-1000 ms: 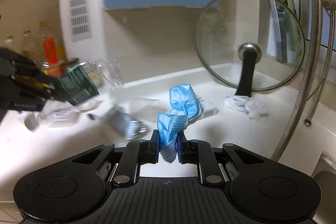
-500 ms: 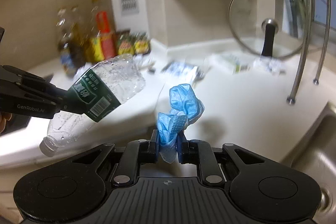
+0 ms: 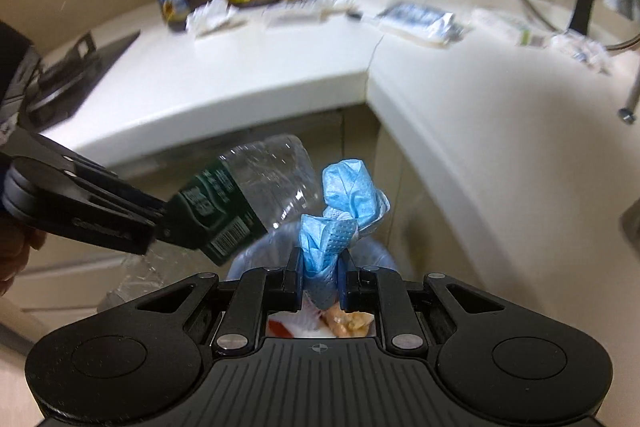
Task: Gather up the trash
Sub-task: 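Carry the blue mask and plastic bottle down over the wastebasket, then open both tools to drop the mask and bottle into the wastebasket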
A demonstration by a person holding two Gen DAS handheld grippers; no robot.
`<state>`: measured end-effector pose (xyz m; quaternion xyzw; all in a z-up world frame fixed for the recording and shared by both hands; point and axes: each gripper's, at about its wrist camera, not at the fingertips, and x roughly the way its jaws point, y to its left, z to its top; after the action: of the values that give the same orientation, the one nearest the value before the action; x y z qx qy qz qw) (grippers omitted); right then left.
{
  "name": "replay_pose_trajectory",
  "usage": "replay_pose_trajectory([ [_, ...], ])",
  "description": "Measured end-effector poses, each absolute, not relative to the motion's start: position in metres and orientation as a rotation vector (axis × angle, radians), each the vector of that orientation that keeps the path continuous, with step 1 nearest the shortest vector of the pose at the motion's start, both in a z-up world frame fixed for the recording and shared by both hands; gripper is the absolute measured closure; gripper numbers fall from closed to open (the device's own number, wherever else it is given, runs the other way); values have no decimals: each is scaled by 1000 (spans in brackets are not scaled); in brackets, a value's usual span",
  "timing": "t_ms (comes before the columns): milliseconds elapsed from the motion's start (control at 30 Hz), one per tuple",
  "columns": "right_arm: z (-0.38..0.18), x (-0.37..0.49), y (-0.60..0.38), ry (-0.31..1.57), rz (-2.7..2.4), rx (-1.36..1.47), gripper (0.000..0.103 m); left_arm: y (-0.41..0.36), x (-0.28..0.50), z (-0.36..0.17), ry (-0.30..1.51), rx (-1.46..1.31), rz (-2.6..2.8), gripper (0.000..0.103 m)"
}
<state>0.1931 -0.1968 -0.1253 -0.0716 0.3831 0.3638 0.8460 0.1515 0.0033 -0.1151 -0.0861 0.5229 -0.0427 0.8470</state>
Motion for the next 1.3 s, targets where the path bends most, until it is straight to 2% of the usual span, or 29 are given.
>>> replay_pose_trajectory([
  [467,-208,222,-180,952,798,-192,87,-4,191,-191,1306,-176,-58,75],
  [767,-251,243,-171,1031,799,-197,87,-12,213,-221,1362,-142,-65,75],
  [1300,-272,268,-150,1112,773,-158,87,-20,229,-252,1418,-98,-57,75],
])
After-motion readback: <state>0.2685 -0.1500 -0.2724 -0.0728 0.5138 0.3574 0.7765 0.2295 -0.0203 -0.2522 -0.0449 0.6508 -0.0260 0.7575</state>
